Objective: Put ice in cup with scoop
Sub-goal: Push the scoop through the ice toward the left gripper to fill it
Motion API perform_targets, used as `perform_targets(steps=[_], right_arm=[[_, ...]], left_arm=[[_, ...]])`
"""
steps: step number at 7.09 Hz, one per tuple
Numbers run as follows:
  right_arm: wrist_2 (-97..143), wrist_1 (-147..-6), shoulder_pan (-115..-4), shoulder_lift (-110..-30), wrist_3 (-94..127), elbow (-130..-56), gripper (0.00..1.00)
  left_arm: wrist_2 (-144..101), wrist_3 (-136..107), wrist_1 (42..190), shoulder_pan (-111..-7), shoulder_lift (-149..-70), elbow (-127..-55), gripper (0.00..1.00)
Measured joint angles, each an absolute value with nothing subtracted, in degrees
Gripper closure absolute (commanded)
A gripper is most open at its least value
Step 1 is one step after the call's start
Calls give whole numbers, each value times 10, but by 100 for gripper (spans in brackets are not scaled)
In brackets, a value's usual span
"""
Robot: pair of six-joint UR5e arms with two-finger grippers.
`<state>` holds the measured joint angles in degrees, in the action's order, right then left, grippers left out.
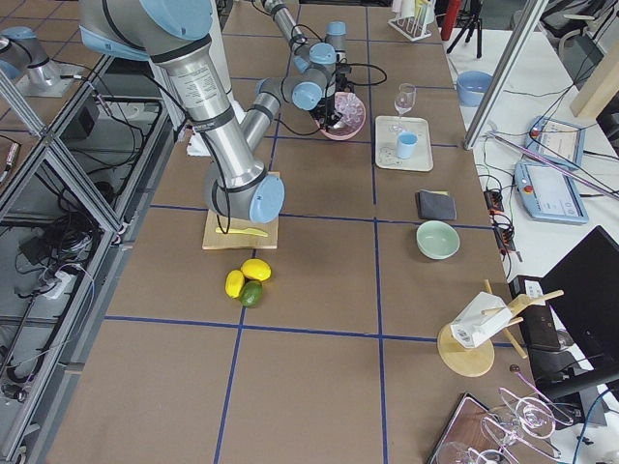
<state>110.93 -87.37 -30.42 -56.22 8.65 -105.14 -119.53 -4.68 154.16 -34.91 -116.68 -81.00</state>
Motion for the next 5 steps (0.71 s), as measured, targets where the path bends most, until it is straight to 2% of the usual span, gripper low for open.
perform_targets(steps=[5], right_arm=[[1120, -710, -303, -622, 167, -1051, 100]], left_arm=[[-1199, -47, 1556, -355, -1164, -810, 0]])
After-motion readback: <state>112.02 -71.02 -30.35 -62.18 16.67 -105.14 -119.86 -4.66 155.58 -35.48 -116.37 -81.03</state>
